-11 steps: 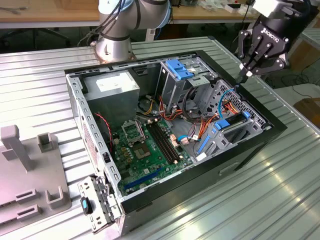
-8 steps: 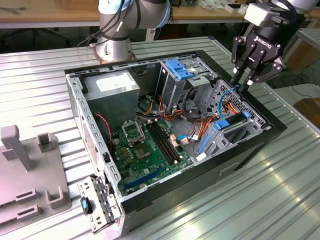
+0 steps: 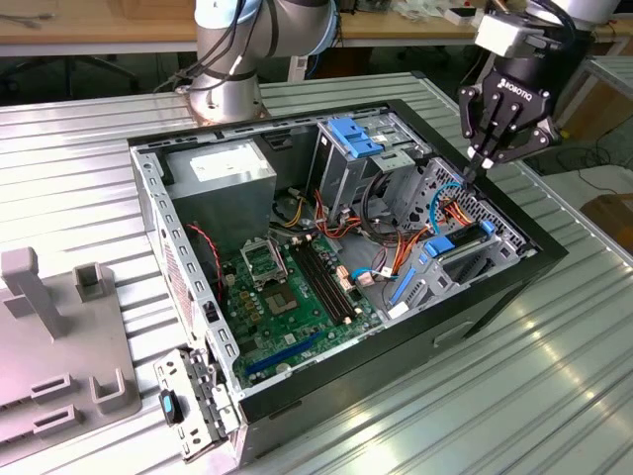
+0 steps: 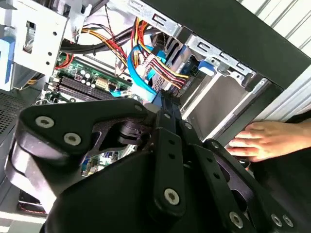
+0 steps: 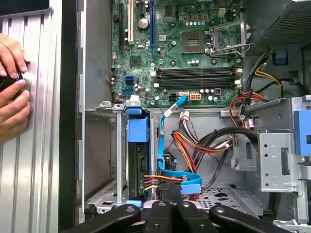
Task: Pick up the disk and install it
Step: 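Insert the second disk wire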
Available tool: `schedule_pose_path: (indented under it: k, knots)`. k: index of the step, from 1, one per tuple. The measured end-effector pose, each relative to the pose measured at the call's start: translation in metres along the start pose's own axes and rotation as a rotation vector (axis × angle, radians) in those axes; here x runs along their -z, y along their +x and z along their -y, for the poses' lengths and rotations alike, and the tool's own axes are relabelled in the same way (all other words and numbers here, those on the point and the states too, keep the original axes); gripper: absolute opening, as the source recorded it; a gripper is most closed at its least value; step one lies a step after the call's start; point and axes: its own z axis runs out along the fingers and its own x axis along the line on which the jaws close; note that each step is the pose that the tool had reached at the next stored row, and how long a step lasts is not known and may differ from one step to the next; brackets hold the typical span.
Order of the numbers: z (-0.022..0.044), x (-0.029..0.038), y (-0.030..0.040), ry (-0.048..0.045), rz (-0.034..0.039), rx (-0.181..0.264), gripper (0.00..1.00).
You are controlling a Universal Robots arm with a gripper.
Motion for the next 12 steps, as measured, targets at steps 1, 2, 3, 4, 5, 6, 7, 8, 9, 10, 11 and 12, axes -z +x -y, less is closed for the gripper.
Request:
schedule_pose_path:
  k: [1, 2, 3, 4, 5, 6, 7, 8, 9, 10, 11, 12]
  knots:
    - [0.0, -0.0001, 0.0, 0.0009, -0.0102, -0.001, 0.11]
    - [0.0, -0.0001, 0.0, 0.001, -0.0224, -0.002, 0.11]
    - [0.0, -0.0003, 0.0, 0.001, -0.0464, -0.004, 0.11]
    - [0.0, -0.0004, 0.0, 0.0005, -0.0706, -0.005, 0.18]
    - [0.0, -0.0009, -0.0001, -0.0001, -0.094, -0.007, 0.18]
    - [0.0, -0.0011, -0.0001, -0.0002, -0.1053, -0.008, 0.18]
    - [0.0001, -0.0014, -0.0002, -0.0005, -0.1164, -0.009, 0.18]
    - [0.0001, -0.0015, -0.0002, -0.0007, -0.1285, -0.009, 0.18]
    - [0.0001, -0.0019, -0.0002, -0.0011, -0.1448, -0.011, 0.18]
    - [0.0002, -0.0026, -0.0003, -0.0015, -0.1686, -0.012, 0.18]
    - [0.0002, -0.0035, -0.0005, -0.0017, -0.1795, -0.013, 0.18]
    - [0.0003, -0.0044, -0.0007, -0.0018, -0.1847, -0.013, 0.18]
